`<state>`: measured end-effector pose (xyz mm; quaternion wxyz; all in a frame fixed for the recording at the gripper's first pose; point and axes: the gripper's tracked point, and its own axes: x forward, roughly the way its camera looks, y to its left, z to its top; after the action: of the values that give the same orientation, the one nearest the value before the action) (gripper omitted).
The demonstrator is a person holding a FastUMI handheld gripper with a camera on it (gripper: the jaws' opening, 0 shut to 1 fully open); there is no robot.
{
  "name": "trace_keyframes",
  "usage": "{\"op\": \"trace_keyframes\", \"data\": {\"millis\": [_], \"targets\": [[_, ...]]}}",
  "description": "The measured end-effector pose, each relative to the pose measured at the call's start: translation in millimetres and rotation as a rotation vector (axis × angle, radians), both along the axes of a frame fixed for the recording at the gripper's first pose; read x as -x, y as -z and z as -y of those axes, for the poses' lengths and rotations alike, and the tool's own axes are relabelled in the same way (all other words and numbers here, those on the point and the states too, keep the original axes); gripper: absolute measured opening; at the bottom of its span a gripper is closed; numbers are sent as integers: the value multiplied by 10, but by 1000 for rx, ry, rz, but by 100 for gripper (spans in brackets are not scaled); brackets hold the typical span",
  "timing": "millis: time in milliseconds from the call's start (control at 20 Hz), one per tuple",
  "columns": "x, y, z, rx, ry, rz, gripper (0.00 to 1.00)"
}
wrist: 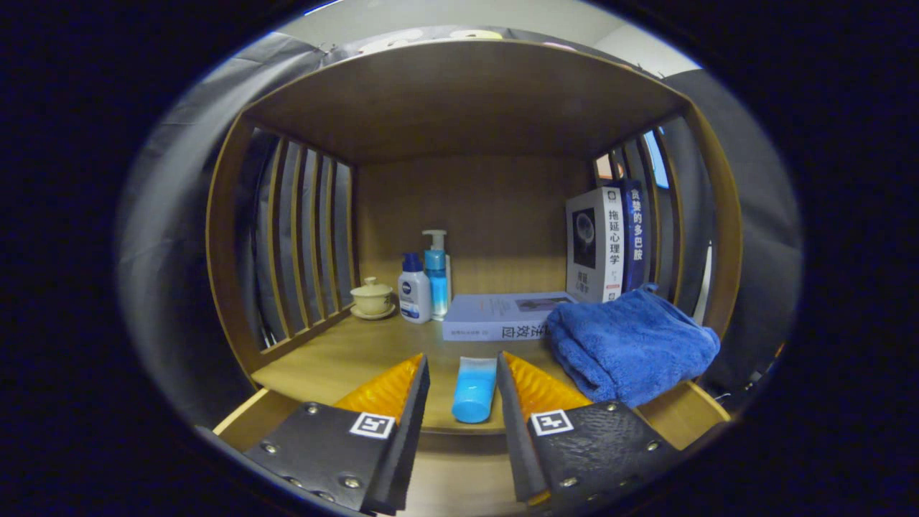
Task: Pull open the drawer, take out the items inside it, and place them on the countertop above the cabinet.
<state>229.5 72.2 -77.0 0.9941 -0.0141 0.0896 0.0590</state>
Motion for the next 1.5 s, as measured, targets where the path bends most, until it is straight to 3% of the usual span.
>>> {"op": "trace_keyframes", "data": {"millis": [450,1500], "targets": [[46,-98,-6,-1,2,59,55],[-22,60,-11,13,6,-24,55]]}}
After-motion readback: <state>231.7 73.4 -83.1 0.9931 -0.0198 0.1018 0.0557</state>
